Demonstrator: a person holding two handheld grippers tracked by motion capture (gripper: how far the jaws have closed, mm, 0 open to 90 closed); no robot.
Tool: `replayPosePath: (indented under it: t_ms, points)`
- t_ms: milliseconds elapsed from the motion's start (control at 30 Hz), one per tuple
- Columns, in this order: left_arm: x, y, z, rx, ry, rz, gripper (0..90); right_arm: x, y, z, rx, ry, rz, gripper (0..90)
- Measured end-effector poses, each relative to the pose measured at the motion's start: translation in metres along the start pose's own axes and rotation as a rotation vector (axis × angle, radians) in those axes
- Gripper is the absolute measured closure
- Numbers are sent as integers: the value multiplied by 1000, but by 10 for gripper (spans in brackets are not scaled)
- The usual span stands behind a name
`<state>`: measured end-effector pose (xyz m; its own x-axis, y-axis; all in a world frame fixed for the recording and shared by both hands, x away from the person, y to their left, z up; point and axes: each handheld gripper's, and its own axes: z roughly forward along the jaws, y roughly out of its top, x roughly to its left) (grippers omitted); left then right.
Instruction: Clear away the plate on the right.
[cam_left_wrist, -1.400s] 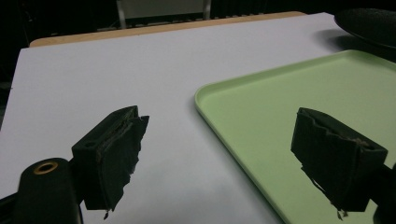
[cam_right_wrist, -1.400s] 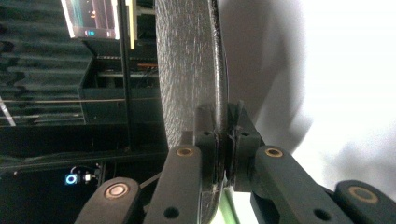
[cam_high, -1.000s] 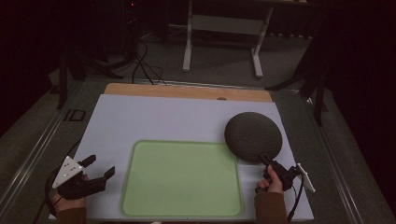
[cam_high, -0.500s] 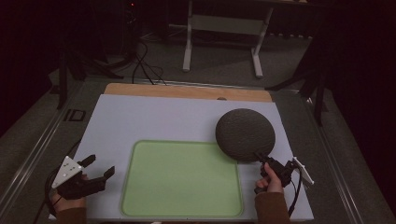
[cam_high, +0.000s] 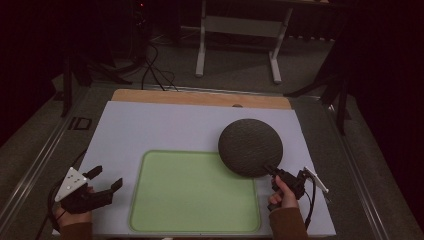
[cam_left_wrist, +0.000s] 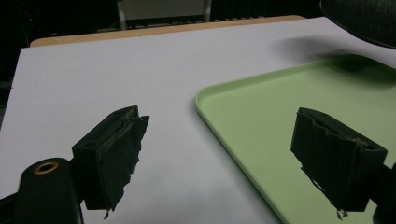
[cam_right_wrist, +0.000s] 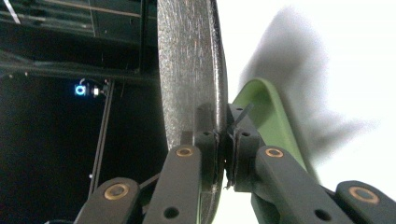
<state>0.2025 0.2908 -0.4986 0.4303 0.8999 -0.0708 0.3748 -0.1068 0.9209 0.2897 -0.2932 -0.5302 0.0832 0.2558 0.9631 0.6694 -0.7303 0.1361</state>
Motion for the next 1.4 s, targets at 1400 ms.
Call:
replayPosePath:
  t_ms: [1400]
  points:
    - [0, 0, 1, 0, -4, -5, 165, 0, -62, 43, 449, -102, -157, 835]
